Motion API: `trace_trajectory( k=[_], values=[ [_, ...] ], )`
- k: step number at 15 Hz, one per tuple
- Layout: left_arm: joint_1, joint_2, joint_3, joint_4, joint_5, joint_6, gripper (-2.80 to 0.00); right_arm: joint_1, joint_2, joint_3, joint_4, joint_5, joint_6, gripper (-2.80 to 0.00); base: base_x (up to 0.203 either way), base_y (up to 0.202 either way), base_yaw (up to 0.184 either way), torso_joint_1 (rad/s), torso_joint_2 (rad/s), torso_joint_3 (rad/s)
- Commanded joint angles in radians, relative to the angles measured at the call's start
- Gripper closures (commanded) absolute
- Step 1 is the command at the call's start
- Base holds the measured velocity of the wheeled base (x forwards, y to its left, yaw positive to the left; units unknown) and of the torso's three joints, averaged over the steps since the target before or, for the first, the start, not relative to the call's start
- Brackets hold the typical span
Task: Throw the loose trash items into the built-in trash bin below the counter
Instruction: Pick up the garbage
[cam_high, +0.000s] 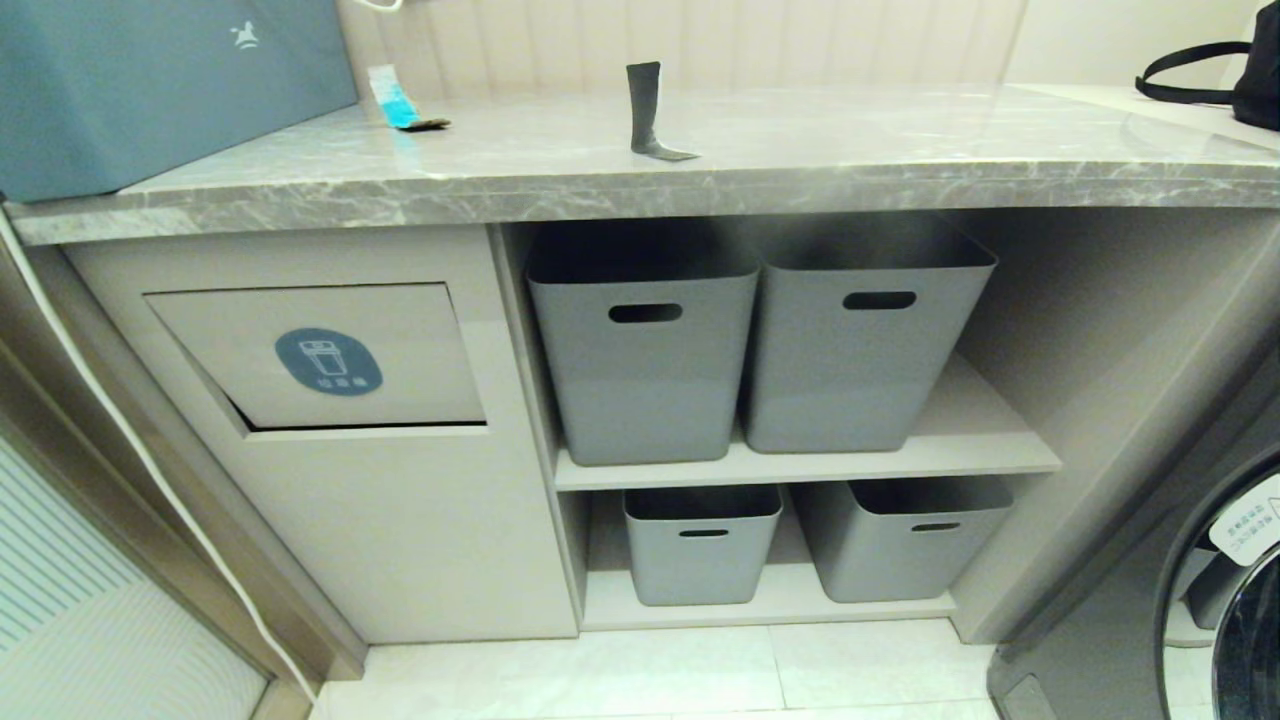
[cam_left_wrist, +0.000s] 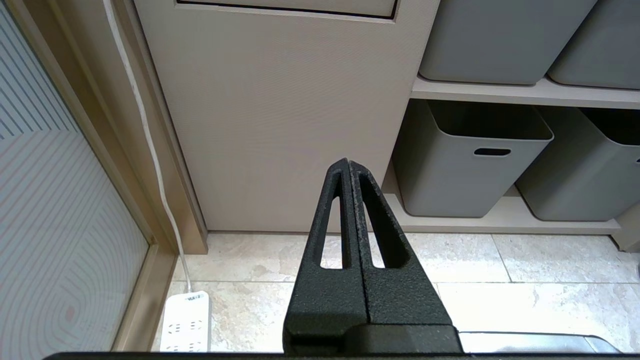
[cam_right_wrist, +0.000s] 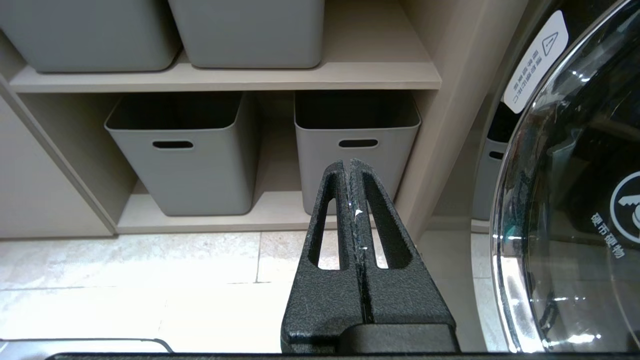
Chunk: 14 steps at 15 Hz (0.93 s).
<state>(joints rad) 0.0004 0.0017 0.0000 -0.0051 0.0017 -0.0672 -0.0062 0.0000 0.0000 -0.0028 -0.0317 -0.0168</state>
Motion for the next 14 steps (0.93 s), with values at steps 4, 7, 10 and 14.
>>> trace_trajectory(
  k=[4, 7, 10, 14],
  values=[
    [0.001, 0.001, 0.003, 0.001, 0.000, 0.000, 0.00, 0.000, 0.002, 0.002, -0.002, -0.004, 0.018, 0.00, 0.000, 0.000, 0.000, 0.000, 0.00, 0.000],
    [0.000, 0.001, 0.003, -0.001, 0.001, -0.002, 0.00, 0.000, 0.002, 0.002, -0.002, -0.005, 0.028, 0.00, 0.000, 0.000, 0.000, 0.000, 0.00, 0.000],
    [0.000, 0.001, 0.002, -0.001, 0.001, -0.002, 0.00, 0.000, 0.002, 0.002, -0.002, -0.005, 0.028, 0.00, 0.000, 0.000, 0.000, 0.000, 0.00, 0.000],
    [0.000, 0.001, 0.003, -0.003, 0.003, -0.008, 0.00, 0.000, 0.002, 0.002, -0.013, -0.004, 0.018, 0.00, 0.000, 0.000, 0.000, 0.035, -0.18, -0.165]
  ],
)
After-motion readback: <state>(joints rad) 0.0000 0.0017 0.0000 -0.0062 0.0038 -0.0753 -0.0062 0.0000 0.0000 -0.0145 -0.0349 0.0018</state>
